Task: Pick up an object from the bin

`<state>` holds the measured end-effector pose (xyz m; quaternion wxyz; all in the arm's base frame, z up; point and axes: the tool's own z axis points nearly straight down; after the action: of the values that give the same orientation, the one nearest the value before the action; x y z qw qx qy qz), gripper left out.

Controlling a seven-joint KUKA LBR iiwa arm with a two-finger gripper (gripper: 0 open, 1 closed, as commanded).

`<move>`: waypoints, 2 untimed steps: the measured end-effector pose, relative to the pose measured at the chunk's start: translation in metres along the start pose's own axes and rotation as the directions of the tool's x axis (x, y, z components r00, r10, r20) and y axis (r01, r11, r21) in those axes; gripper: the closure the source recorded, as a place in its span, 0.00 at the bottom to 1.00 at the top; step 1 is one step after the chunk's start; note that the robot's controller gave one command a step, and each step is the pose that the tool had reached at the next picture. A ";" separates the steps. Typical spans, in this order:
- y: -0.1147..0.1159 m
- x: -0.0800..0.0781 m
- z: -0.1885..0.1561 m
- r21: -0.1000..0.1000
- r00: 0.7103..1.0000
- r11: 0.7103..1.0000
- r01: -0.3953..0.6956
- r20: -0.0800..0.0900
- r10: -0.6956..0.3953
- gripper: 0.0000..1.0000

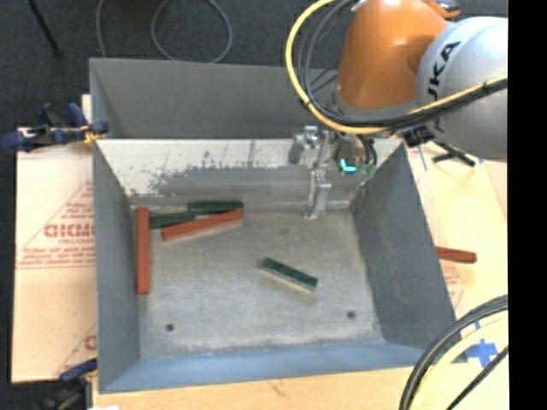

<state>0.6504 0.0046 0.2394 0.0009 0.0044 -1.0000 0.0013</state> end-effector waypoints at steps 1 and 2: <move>-0.046 0.087 0.073 -0.002 0.964 0.964 -0.267 -0.002 0.267 0.00; -0.051 0.088 0.173 -0.001 0.991 0.991 -0.132 0.000 0.132 0.00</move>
Offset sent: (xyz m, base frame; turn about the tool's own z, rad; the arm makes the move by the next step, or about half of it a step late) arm -0.0853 -0.0458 -0.0712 0.2718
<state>0.5628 -0.0473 0.0671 0.0007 -0.0615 -0.9981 0.0010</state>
